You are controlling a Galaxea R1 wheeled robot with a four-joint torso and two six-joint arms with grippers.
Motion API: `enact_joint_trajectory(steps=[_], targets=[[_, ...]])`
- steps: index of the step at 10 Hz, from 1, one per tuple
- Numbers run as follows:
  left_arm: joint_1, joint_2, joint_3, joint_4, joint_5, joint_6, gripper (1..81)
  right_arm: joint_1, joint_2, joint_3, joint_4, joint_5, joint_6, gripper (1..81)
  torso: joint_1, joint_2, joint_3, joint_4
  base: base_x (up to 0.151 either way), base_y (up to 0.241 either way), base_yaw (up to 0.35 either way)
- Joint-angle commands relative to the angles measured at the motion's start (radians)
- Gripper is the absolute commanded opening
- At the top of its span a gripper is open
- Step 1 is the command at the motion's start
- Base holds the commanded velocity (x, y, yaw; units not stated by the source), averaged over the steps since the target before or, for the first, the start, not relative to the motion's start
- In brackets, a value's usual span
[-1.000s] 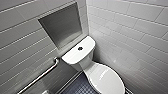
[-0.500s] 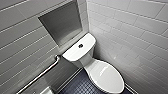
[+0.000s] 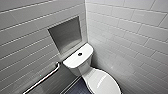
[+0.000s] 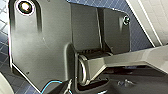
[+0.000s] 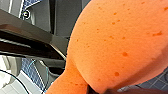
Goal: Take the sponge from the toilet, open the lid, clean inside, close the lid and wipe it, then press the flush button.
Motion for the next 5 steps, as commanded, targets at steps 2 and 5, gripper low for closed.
enact_joint_trajectory(steps=[2, 5], targets=[[-0.015, -0.018, 0.012, -0.015, 0.074, 0.002, 81.1, -0.023, -0.003, 0.014, -0.024, -0.067, -0.001, 1.0, 0.000, 0.000, 0.132, -0.031, 0.000, 0.000, 0.000], [0.000, -0.016, 0.009, -0.014, 0.074, 0.005, 81.1, -0.030, 0.016, -0.019, -0.025, -0.067, -0.001, 1.0, -0.075, 0.111, 0.108, -0.018, 0.000, 0.000, 0.000]])
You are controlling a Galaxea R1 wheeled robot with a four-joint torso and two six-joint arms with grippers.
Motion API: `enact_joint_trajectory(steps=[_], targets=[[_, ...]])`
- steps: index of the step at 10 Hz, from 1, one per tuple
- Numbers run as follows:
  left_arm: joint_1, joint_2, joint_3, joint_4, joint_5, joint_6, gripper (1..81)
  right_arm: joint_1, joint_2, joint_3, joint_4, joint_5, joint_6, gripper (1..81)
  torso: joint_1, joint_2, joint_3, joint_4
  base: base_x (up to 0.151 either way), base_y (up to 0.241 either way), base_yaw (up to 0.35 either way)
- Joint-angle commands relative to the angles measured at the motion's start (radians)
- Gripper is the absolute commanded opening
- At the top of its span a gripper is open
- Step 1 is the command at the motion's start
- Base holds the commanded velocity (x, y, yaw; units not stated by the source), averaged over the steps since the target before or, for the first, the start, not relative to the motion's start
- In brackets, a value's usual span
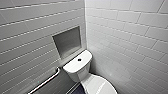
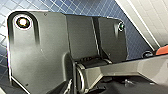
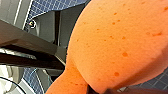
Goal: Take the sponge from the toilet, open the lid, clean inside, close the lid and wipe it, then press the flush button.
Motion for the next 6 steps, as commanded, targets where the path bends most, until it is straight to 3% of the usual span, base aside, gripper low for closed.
enact_joint_trajectory(steps=[1, 3, 4, 5, 6], targets=[[-0.023, -0.016, 0.014, -0.013, 0.068, 0.005, 81.1, -0.012, 0.025, -0.051, -0.019, -0.062, -0.001, 1.0, -0.062, 0.096, -0.001, 0.000, 0.000, 0.000, 0.000], [-0.007, -0.011, 0.014, -0.010, 0.068, 0.006, 81.1, -0.013, 0.073, -0.117, -0.017, -0.062, -0.001, 1.0, -0.109, 0.168, 0.004, 0.000, 0.000, 0.000, 0.000], [-0.001, -0.008, 0.012, -0.008, 0.068, 0.006, 81.1, -0.013, 0.085, -0.134, -0.020, -0.062, -0.001, 1.0, -0.134, 0.205, 0.029, 0.000, 0.000, 0.000, 0.000], [0.002, -0.007, 0.012, -0.006, 0.068, 0.008, 81.1, -0.012, 0.086, -0.134, -0.020, -0.062, -0.001, 1.0, -0.157, 0.241, 0.097, 0.000, 0.000, 0.000, 0.000], [0.003, -0.002, 0.001, -0.006, 0.068, 0.008, 81.1, -0.012, 0.088, -0.135, -0.020, -0.062, -0.001, 1.0, -0.176, 0.271, 0.109, 0.000, 0.000, 0.000, 0.000]])
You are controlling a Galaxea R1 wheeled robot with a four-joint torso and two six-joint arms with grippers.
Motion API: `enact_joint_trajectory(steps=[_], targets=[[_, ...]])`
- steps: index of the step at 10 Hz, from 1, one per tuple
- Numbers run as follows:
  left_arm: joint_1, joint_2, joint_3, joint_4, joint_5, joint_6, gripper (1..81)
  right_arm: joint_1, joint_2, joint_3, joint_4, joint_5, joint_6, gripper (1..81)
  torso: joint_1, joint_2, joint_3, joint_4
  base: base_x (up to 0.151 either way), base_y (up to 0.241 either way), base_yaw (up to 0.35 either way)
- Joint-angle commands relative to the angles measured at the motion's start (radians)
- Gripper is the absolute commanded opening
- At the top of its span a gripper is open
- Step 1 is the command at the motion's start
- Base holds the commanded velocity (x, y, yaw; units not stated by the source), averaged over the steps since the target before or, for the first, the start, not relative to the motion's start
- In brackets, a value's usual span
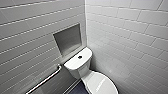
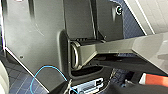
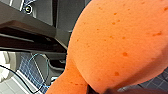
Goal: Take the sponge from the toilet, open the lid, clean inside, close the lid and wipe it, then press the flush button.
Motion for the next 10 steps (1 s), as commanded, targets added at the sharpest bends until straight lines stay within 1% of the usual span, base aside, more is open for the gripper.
enact_joint_trajectory(steps=[1, 2, 7, 8, 9, 10], targets=[[-0.029, 0.000, -0.012, -0.007, 0.067, 0.005, 81.1, -0.010, -0.010, 0.001, -0.019, -0.060, -0.001, 1.0, -0.063, 0.097, 0.094, 0.000, 0.000, 0.000, 0.000], [-0.029, 0.009, -0.030, -0.008, 0.067, 0.005, 81.1, -0.010, -0.008, 0.001, -0.019, -0.060, -0.001, 1.0, -0.082, 0.128, 0.126, 0.000, 0.000, 0.000, 0.000], [-0.019, 0.013, -0.035, -0.004, 0.067, 0.005, 81.1, -0.010, -0.005, 0.001, -0.019, -0.060, -0.001, 1.0, -0.201, 0.307, 0.305, 0.000, 0.000, 0.000, 0.000], [-0.018, 0.014, -0.038, -0.004, 0.069, 0.005, 81.1, -0.009, -0.004, 0.001, -0.021, -0.060, -0.001, 1.0, -0.205, 0.342, 0.290, 0.000, 0.000, 0.000, 0.000], [-0.018, 0.017, -0.046, -0.004, 0.069, 0.005, 81.1, -0.008, -0.004, 0.001, -0.022, -0.060, -0.001, 1.0, -0.180, 0.276, 0.278, 0.000, 0.000, 0.000, 0.000], [-0.015, 0.025, -0.058, -0.004, 0.067, 0.007, 81.1, -0.007, -0.002, 0.001, -0.022, -0.060, -0.003, 1.0, -0.188, 0.291, 0.289, 0.000, 0.000, 0.000, 0.000]])
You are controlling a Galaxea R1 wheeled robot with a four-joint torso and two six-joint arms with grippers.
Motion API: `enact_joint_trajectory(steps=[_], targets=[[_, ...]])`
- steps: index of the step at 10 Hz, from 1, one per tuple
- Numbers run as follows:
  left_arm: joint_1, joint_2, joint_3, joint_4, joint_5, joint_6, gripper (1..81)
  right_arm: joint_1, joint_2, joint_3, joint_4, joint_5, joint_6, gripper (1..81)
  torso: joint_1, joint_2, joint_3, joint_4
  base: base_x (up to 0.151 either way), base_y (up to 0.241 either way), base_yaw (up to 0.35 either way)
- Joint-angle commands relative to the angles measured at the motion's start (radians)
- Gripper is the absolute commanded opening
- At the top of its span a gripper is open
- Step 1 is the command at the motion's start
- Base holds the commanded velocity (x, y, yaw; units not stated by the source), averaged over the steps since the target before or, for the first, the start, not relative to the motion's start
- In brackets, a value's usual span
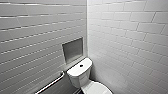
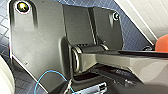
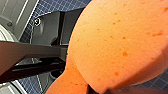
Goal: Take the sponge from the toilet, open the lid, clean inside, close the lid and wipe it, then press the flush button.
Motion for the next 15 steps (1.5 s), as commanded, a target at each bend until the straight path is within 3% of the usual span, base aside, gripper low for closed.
enact_joint_trajectory(steps=[1, 3, 5, 7, 9, 10, 12, 13, 15], targets=[[-0.059, 0.008, -0.009, -0.004, 0.057, 0.007, 81.1, 0.020, -0.007, 0.007, -0.017, -0.048, -0.002, 1.0, 0.001, -0.001, -0.001, 0.000, 0.000, 0.000, 0.000], [-0.056, 0.039, -0.067, -0.007, 0.066, 0.004, 81.1, 0.029, 0.004, 0.001, -0.009, -0.075, 0.001, 1.0, -0.002, 0.003, 0.003, 0.000, 0.000, 0.000, 0.000], [-0.010, 0.094, -0.185, 0.000, 0.058, 0.011, 81.1, 0.034, 0.024, -0.040, -0.001, -0.188, 0.014, 1.0, -0.002, 0.003, 0.003, 0.000, 0.000, 0.000, 0.000], [0.015, 0.166, -0.348, 0.003, 0.057, 0.013, 81.1, 0.017, 0.078, -0.118, -0.015, -0.188, -0.001, 1.0, -0.002, 0.003, 0.003, 0.000, 0.000, 0.000, 0.000], [0.035, 0.195, -0.418, 0.002, 0.054, 0.011, 81.1, 0.023, 0.085, -0.117, -0.064, -0.203, -0.013, 1.0, -0.003, 0.003, 0.004, 0.000, 0.000, 0.000, 0.000], [0.049, 0.197, -0.434, 0.000, 0.039, 0.011, 81.1, 0.024, 0.097, -0.124, -0.078, -0.206, -0.012, 1.0, -0.003, 0.003, 0.004, 0.000, 0.000, 0.000, 0.000], [0.093, 0.197, -0.475, 0.016, -0.092, 0.013, 81.1, 0.032, 0.125, -0.172, -0.080, -0.218, -0.012, 1.0, -0.003, 0.003, 0.004, 0.000, 0.000, 0.000, 0.000], [0.099, 0.203, -0.498, 0.048, -0.123, 0.011, 81.1, 0.035, 0.151, -0.212, -0.073, -0.227, -0.009, 1.0, -0.003, 0.003, 0.004, 0.000, 0.000, 0.000, 0.000], [0.101, 0.206, -0.507, 0.048, -0.118, 0.011, 81.1, 0.040, 0.185, -0.264, -0.070, -0.227, -0.006, 1.0, -0.003, 0.003, 0.004, 0.000, 0.000, 0.000, 0.000]])
